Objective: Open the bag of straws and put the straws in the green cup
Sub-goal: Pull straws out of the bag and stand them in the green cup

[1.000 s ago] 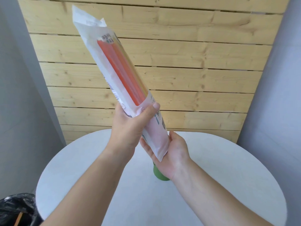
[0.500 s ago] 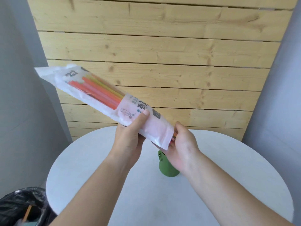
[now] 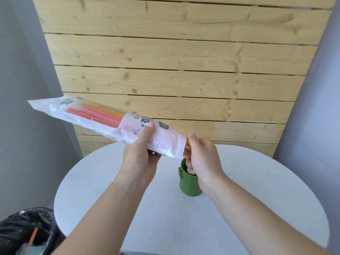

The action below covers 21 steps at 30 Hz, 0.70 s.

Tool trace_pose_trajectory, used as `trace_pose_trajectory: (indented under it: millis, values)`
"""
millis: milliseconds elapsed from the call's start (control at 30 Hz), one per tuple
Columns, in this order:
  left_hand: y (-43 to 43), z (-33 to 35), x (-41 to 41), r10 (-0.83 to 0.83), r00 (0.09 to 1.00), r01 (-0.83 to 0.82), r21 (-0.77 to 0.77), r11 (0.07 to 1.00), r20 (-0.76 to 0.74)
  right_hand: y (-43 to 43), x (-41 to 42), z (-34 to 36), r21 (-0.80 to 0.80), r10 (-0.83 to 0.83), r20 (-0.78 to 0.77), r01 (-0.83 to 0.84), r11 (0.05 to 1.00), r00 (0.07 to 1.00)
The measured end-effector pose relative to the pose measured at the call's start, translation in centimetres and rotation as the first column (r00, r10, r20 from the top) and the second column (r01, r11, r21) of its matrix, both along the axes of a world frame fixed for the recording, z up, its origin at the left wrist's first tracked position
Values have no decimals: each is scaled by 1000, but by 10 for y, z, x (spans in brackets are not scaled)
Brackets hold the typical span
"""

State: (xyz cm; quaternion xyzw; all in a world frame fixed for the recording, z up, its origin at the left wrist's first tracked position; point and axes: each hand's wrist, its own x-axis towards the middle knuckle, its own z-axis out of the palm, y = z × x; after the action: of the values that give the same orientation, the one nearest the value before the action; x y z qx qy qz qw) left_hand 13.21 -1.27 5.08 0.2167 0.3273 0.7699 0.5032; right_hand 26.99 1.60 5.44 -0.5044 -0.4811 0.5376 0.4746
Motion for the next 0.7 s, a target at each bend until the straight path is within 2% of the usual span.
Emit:
trace_pose_trajectory:
  millis: [200, 400, 700]
  values:
    - [-2, 2, 2, 30, 997, -26, -45, 999, 76, 3, 4, -2, 65, -25, -36, 27, 997, 999]
    - [-4, 4, 1, 30, 987, -21, -59, 998, 159, 5, 6, -3, 31, -45, -121, 49, 998, 992]
    - [-1, 1, -8, 50, 978, -36, -75, 997, 204, 12, 9, -4, 99, -72, -127, 85, 991, 989]
